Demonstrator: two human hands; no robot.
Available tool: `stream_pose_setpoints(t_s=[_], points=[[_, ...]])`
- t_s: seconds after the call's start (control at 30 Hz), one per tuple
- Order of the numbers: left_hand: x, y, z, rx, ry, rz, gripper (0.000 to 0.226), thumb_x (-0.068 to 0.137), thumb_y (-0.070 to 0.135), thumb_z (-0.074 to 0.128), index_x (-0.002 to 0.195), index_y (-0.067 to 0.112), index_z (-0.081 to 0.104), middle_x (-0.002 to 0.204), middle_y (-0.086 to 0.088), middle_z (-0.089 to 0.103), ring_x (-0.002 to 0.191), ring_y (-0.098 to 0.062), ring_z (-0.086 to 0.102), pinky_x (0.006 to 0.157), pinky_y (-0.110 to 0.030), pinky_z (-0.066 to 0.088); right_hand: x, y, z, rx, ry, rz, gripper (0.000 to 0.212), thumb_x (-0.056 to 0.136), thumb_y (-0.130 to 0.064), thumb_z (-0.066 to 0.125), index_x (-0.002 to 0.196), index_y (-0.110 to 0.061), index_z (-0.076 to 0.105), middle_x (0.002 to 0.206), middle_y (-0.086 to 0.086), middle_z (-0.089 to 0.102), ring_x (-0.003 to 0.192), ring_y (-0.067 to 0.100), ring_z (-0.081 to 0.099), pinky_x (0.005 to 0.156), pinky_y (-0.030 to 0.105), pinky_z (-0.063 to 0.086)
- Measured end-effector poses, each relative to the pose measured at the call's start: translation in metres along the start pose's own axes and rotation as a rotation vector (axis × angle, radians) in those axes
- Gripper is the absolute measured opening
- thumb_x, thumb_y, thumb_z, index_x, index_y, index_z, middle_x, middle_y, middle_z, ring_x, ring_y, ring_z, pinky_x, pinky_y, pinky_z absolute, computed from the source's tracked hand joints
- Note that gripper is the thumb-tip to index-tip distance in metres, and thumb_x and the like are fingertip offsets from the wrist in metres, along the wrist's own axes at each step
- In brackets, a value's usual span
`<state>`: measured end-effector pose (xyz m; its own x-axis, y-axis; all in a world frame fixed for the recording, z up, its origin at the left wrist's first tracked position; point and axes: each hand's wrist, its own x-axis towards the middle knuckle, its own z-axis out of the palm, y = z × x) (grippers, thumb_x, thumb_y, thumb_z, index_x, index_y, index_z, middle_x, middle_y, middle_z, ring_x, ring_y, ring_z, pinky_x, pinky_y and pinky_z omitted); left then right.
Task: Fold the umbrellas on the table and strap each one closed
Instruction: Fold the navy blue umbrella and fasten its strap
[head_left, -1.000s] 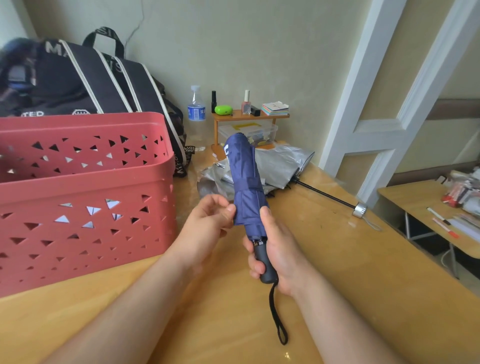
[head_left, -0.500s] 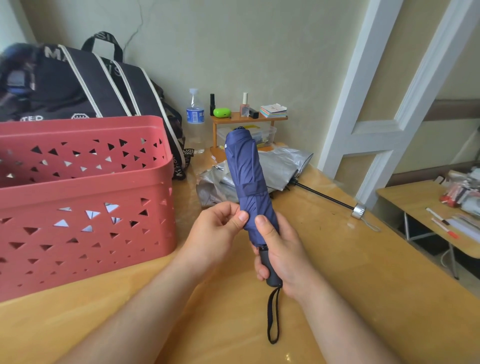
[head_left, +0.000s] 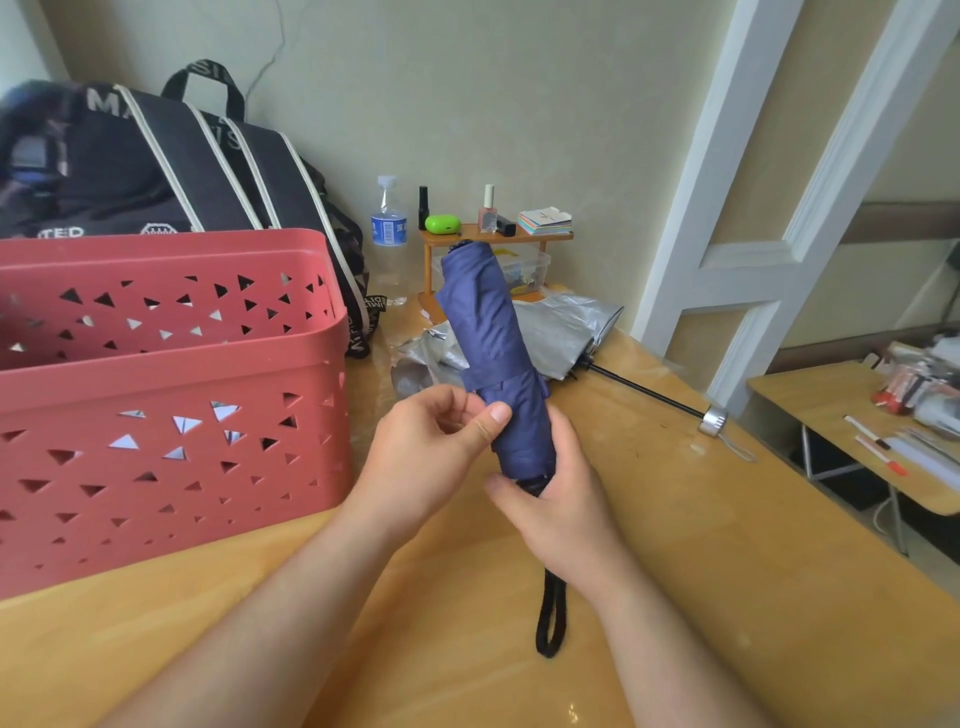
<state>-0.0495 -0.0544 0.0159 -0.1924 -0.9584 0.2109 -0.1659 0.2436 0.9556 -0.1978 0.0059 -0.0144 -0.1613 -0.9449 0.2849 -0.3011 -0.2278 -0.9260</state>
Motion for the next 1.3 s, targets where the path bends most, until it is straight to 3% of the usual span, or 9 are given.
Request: stream_pose_setpoints(t_s=[0.13, 0.27, 0.47, 0.67, 0.77, 0.87, 0.97, 1.17, 1.3], points=[[0.002, -0.002, 0.001, -0.201, -0.012, -0.087, 0.015, 0.096, 0.024, 0.074, 0.09, 0.011, 0.072, 0.08, -0.002, 0.073, 0.072, -0.01, 0.061, 0.073, -0.021, 0.05, 0.0, 0.0, -0.001, 0.133, -0.084, 0.112, 0.08, 0.095, -0.005, 0.067, 0.141, -0.064, 0.038, 0.114, -0.015, 0.074, 0.073, 0.014, 0.06, 0.066, 0.034, 0.058], [0.002, -0.006, 0.002, -0.464, -0.087, -0.278, 0.012, 0.1, 0.019, 0.067, 0.091, 0.012, 0.068, 0.082, 0.002, 0.071, 0.076, -0.011, 0.06, 0.086, -0.03, 0.048, 0.0, -0.001, 0.0, 0.156, 0.02, 0.132, 0.075, 0.086, 0.0, 0.065, 0.135, -0.055, 0.05, 0.104, -0.008, 0.073, 0.058, 0.02, 0.053, 0.052, 0.032, 0.045], [0.001, -0.004, 0.005, -0.618, -0.103, -0.201, 0.014, 0.1, 0.009, 0.062, 0.105, -0.003, 0.065, 0.098, -0.014, 0.073, 0.092, -0.023, 0.07, 0.091, -0.031, 0.059, 0.0, -0.011, 0.005, 0.312, 0.081, 0.172, 0.079, 0.085, 0.003, 0.062, 0.133, -0.058, 0.046, 0.101, 0.0, 0.073, 0.052, 0.023, 0.048, 0.046, 0.03, 0.036], [0.0, -0.004, 0.002, -0.526, -0.062, -0.053, 0.019, 0.082, 0.02, 0.073, 0.089, 0.004, 0.065, 0.092, -0.015, 0.071, 0.086, -0.025, 0.064, 0.088, -0.035, 0.056, -0.002, -0.008, 0.003, 0.572, -0.135, 0.235, 0.073, 0.076, -0.01, 0.059, 0.141, -0.044, 0.052, 0.097, 0.023, 0.063, 0.045, 0.023, 0.044, 0.042, 0.025, 0.033], [-0.003, 0.001, 0.002, -0.411, -0.085, 0.005, 0.024, 0.08, 0.024, 0.076, 0.09, 0.003, 0.068, 0.086, -0.008, 0.074, 0.082, -0.017, 0.066, 0.082, -0.027, 0.055, -0.002, -0.01, 0.0, 0.714, -0.296, 0.39, 0.049, 0.081, -0.054, 0.068, 0.118, -0.022, 0.067, 0.08, 0.02, 0.059, 0.042, 0.023, 0.047, 0.041, 0.024, 0.032], [-0.006, 0.005, 0.003, -0.373, -0.132, 0.002, 0.029, 0.082, 0.031, 0.077, 0.09, 0.005, 0.066, 0.087, -0.006, 0.073, 0.085, -0.017, 0.065, 0.088, -0.032, 0.052, -0.001, -0.008, -0.001, 0.605, -0.293, 0.468, 0.083, 0.092, -0.081, 0.027, 0.094, -0.011, 0.071, 0.064, 0.014, 0.052, 0.044, 0.023, 0.044, 0.043, 0.027, 0.031], [-0.008, 0.003, 0.006, -0.308, -0.124, -0.022, 0.036, 0.085, 0.04, 0.077, 0.093, 0.006, 0.066, 0.09, -0.012, 0.075, 0.09, -0.026, 0.068, 0.098, -0.044, 0.051, 0.0, -0.006, -0.001, 0.525, -0.224, 0.454, 0.085, 0.086, -0.083, 0.026, 0.085, -0.007, 0.065, 0.061, 0.012, 0.051, 0.044, 0.023, 0.045, 0.044, 0.027, 0.032], [-0.003, -0.007, 0.002, -0.337, -0.196, -0.065, 0.027, 0.097, 0.03, 0.071, 0.094, 0.004, 0.066, 0.086, -0.021, 0.073, 0.089, -0.039, 0.07, 0.108, -0.059, 0.048, 0.003, -0.008, -0.001, 0.583, -0.183, 0.437, 0.075, 0.091, -0.075, 0.038, 0.122, -0.013, 0.065, 0.063, 0.01, 0.05, 0.05, 0.025, 0.051, 0.049, 0.029, 0.039], [-0.002, -0.012, 0.004, -0.412, -0.191, -0.083, 0.016, 0.1, 0.018, 0.067, 0.091, 0.006, 0.061, 0.085, -0.018, 0.073, 0.083, -0.03, 0.068, 0.104, -0.053, 0.053, 0.002, -0.01, -0.001, 0.538, -0.124, 0.369, 0.05, 0.101, -0.064, 0.042, 0.111, -0.02, 0.064, 0.065, 0.012, 0.052, 0.045, 0.023, 0.048, 0.045, 0.027, 0.036]])
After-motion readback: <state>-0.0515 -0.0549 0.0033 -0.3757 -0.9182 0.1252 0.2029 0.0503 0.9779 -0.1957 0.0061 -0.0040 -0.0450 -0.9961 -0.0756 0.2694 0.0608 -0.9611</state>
